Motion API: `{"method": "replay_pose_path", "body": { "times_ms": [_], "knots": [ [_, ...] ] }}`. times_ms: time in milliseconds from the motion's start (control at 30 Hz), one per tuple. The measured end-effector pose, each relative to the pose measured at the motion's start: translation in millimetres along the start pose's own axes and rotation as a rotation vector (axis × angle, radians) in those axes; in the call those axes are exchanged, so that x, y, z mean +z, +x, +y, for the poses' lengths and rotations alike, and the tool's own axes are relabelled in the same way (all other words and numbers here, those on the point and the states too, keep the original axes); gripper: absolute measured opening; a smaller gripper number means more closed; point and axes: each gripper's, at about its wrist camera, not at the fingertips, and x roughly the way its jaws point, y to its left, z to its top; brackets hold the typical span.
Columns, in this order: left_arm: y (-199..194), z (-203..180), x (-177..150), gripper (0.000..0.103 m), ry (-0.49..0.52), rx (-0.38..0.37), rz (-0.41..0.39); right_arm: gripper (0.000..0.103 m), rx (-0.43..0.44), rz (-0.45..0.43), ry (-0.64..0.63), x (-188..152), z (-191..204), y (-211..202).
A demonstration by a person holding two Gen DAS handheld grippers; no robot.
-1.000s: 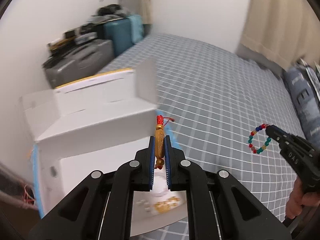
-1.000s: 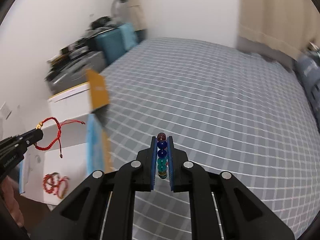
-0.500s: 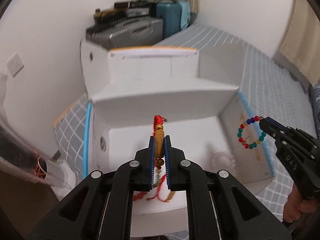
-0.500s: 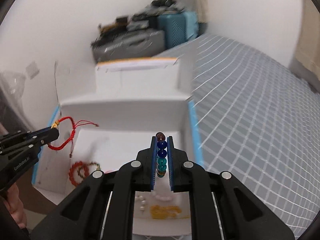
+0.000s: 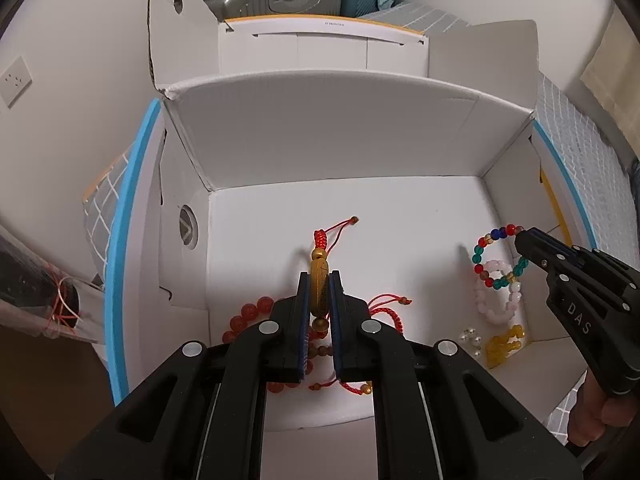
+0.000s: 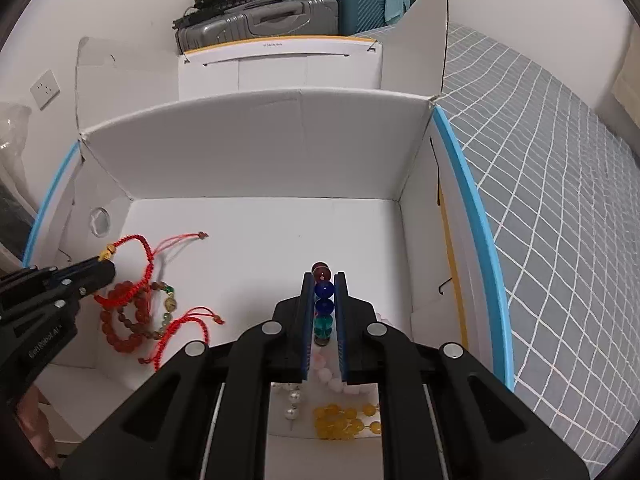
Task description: Organize jewelry
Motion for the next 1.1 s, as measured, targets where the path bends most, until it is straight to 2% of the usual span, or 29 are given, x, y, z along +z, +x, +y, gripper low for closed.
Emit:
{"method": "replay_pose_path", "body": {
  "times_ms": [100, 133, 200, 233, 267, 300, 333, 367, 400, 433, 467, 500, 533, 800, 933, 1100],
  "knots": [
    [4.1, 3.4, 0.9, 0.01, -0.007, 0.007, 0.007, 0.015, 0.022, -0.007, 0.004, 1.3, -0.8, -3.6],
    [5.4, 4.3, 1.5, 0.01, -0.011, 0.006, 0.007, 0.026, 0.026, -0.009, 0.003, 1.9, -0.9, -4.2],
    [2.3, 5.1, 0.5, 0.012, -0.012, 0.011, -0.001, 0.038, 0.037, -0.027, 0.009, 1.2, -2.9, -10.6],
    [-1.6, 5.0, -0.5, 0.019, -0.011, 0.02, -0.014, 0.047, 0.041, -0.037, 0.008, 1.8, -1.8, -13.3],
    [-5.6, 5.8, -1.6, 0.037, -0.01, 0.029, -0.025, 0.053, 0.047, -0.054, 0.007, 1.6, -2.1, -19.3],
    [-11.9, 5.9, -2.6, 0.048, -0.01, 0.039, -0.048, 0.066, 0.049, -0.079, 0.011, 0.5, -3.4, -27.2],
    [-21.7, 5.9, -4.7, 0.065, -0.012, 0.041, -0.087, 0.072, 0.048, -0.099, 0.014, -1.5, -4.3, -33.9],
    [-28.4, 6.3, -6.3, 0.07, -0.011, 0.044, -0.11, 0.074, 0.048, -0.129, 0.013, -3.4, -5.7, -43.3],
    [-37.1, 6.0, -8.7, 0.072, -0.01, 0.058, -0.136, 0.08, 0.038, -0.151, 0.008, -4.9, -6.5, -51.6],
    [-45.2, 5.1, -11.6, 0.078, -0.008, 0.066, -0.156, 0.088, 0.029, -0.172, 0.01, -7.2, -8.1, -59.3],
    [-52.7, 4.6, -14.5, 0.088, -0.009, 0.059, -0.174, 0.091, 0.027, -0.191, 0.015, -9.9, -10.4, -66.6],
    [-58.9, 3.4, -17.6, 0.093, -0.011, 0.053, -0.189, 0.094, 0.026, -0.212, 0.02, -13.3, -13.1, -75.0],
    [-68.2, 2.5, -22.6, 0.096, -0.017, 0.047, -0.218, 0.096, 0.023, -0.229, 0.024, -15.8, -14.8, -81.1],
    [-107.7, -13.1, -54.1, 0.097, -0.019, 0.03, -0.346, 0.096, -0.036, -0.303, -0.007, -44.5, -19.3, -121.6],
    [-116.4, -14.5, -73.8, 0.097, -0.01, 0.051, -0.37, 0.096, -0.049, -0.313, -0.039, -69.3, -17.8, -135.5],
    [-121.3, -11.7, -97.2, 0.097, -0.012, 0.023, -0.373, 0.096, -0.047, -0.31, -0.014, -96.2, -20.5, -140.6]
  ]
}}
